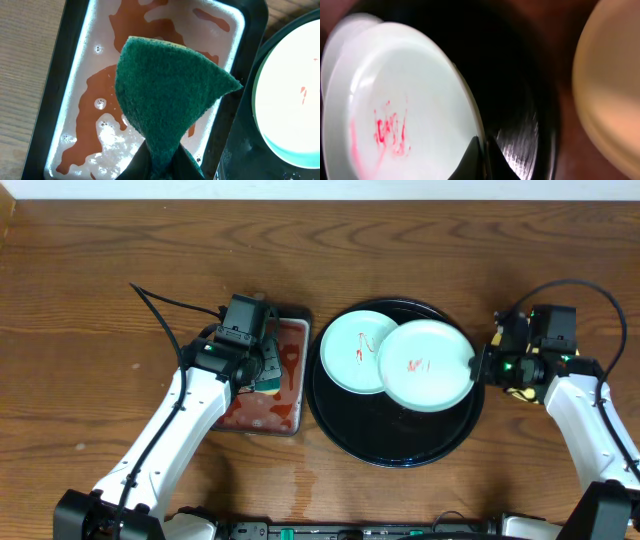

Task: Clean dirty plates on tray and stack at the side
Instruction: 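Drag the gripped green plate toward the tray center with the right gripper, then carry the green sponge from the soapy tray onto the green plate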

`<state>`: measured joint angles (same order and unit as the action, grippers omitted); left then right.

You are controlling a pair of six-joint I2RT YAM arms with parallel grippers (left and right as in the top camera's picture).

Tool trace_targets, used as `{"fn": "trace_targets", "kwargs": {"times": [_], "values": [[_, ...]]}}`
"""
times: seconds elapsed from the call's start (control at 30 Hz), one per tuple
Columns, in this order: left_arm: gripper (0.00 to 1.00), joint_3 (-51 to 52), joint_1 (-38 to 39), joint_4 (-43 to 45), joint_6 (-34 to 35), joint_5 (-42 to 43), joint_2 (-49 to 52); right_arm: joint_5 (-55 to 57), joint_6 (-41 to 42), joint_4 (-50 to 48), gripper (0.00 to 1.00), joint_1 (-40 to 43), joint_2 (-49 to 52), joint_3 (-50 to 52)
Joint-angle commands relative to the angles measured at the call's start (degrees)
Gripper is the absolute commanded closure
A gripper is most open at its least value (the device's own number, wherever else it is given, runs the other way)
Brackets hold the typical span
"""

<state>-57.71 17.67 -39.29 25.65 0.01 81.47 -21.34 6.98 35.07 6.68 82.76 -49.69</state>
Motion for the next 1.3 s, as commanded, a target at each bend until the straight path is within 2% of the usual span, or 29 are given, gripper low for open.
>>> {"fn": "trace_targets", "kwargs": {"times": [0.0, 0.2, 0.57, 0.7, 0.97, 1.27], "values": [[0.92, 0.2, -0.2, -0.2, -0.3, -0.5, -1.0, -3.1, -0.9, 5.3, 0.99, -0.7, -0.7, -0.2], [0.92, 0.2, -0.2, 0.0, -0.1, 1.9, -1.0, -2.6, -3.9, 12.6, 0.99, -3.1, -0.7, 0.0], [0.92, 0.2, 2.5, 6.1, -2.7, 17.2, -1.0, -2.4, -3.9, 14.5, 0.99, -8.3, -0.7, 4.8], [0.92, 0.2, 7.8, 8.8, -2.4, 17.3, -1.0, -1.6, -3.8, 14.3, 0.99, -8.6, -0.7, 6.9], [0.92, 0.2, 18.1, 12.7, 6.1, 17.4, 2.6, -1.2, -3.8, 14.0, 0.99, -8.6, -0.7, 7.2], [0.92, 0.2, 32.7, 21.9, 6.3, 17.3, 11.2, -1.2, -3.8, 14.0, 0.99, -8.6, -0.7, 7.2]]}}
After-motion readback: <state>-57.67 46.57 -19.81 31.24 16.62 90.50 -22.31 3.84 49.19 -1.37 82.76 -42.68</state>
